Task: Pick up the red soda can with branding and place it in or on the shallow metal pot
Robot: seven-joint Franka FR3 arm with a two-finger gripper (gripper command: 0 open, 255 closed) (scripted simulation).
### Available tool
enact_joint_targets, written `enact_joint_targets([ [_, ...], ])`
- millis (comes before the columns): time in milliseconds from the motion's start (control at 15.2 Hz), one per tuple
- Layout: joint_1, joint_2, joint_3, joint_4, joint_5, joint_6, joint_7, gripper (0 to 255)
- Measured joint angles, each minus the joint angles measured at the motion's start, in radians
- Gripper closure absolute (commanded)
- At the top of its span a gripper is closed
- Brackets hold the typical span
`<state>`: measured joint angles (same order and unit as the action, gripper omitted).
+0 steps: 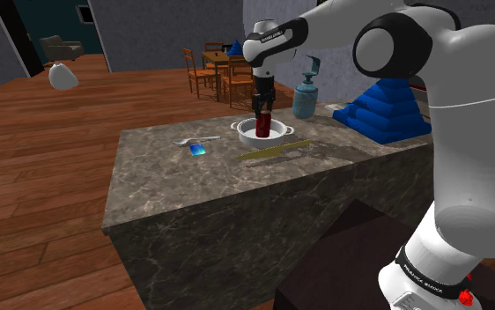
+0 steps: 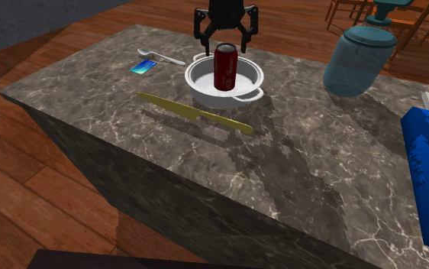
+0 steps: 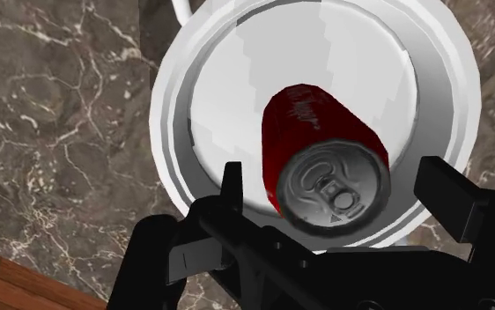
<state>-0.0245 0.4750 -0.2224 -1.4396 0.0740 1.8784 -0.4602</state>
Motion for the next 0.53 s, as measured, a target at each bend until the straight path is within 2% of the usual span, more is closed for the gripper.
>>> enact_joint_targets([
  [330, -0.004, -0.006, -0.002, 0.099, -0.002, -0.104, 0.001, 0],
  [528, -0.004, -0.007, -0.002, 0.116, -0.003, -0.122, 0.003, 0],
])
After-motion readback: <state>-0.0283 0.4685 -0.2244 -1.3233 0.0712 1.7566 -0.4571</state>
